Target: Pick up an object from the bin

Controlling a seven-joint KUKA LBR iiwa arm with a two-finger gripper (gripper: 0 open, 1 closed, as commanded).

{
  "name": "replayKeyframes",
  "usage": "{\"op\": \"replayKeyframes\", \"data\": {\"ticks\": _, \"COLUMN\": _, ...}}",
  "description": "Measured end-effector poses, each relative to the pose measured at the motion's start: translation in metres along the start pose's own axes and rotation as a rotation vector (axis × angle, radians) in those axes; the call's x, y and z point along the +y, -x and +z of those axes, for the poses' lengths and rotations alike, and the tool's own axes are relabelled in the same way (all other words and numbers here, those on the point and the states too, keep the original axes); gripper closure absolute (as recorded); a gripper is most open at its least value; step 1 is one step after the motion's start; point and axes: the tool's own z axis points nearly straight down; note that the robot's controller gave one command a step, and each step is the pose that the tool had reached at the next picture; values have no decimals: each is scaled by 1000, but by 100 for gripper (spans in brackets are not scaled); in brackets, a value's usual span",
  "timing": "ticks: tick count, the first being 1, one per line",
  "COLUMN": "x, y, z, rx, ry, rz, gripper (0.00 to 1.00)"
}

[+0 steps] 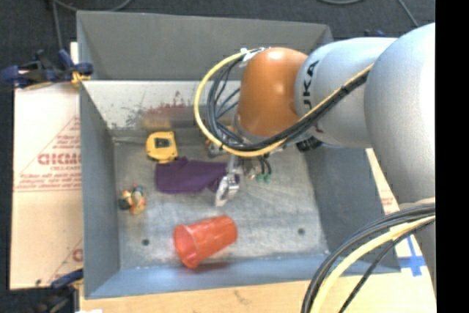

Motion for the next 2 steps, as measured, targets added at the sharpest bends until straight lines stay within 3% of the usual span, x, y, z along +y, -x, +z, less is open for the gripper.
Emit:
{"op": "replayKeyframes", "data": {"ticks": 1, "x": 6, "y": 6, "z": 24, "rx": 0, "ry": 1, "rz": 70, "gripper": 0}}
{"op": "replayKeyframes", "data": {"ticks": 2, "x": 10, "y": 13, "z": 21, "rx": 9, "ry": 3, "rz": -26, "gripper": 100}}
